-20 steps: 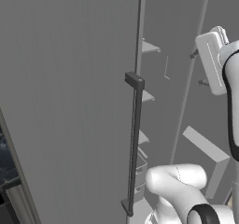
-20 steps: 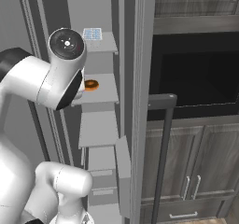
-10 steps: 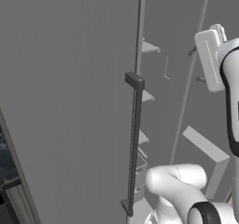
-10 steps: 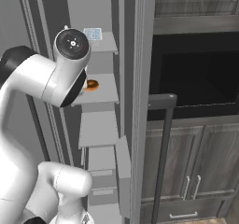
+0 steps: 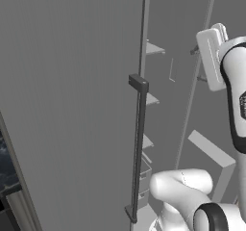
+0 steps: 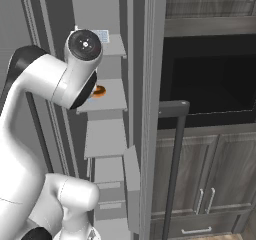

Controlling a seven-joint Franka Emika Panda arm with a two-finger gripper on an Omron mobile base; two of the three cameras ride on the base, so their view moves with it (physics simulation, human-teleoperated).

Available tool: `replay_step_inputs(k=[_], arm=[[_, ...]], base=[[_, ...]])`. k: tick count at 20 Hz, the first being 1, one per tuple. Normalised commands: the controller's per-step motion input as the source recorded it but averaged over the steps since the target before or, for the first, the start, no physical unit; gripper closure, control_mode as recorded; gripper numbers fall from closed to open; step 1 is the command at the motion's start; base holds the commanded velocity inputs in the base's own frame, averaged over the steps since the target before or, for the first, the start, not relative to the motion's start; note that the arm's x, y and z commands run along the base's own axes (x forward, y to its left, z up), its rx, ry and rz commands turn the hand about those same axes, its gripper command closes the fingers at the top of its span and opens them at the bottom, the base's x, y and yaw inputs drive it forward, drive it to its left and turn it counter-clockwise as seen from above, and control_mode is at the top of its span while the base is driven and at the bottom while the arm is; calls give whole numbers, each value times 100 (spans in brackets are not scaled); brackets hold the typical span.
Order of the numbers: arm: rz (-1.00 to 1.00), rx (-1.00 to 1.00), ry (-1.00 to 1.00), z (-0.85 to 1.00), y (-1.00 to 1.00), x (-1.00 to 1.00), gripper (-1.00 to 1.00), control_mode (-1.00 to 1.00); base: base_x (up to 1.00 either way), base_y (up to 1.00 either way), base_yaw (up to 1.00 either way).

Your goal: Open the freezer door, pick up the ice cube tray from the freezer, and place it on the dining counter.

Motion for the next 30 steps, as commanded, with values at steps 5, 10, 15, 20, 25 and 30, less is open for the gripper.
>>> replay_step_inputs(k=[5,10,15,20,25,30], arm=[[0,3,0,0,0,32,-100,-100],[0,3,0,0,0,30,-100,-100],[0,3,0,0,0,25,-100,-100],[0,2,0,0,9,27,-100,-100],[0,0,0,0,9,32,-100,-100],[0,1,0,0,1,35,-100,-100]], base=[[0,0,0],[0,0,0],[0,0,0],[0,0,0],[0,0,0],[0,0,0]])
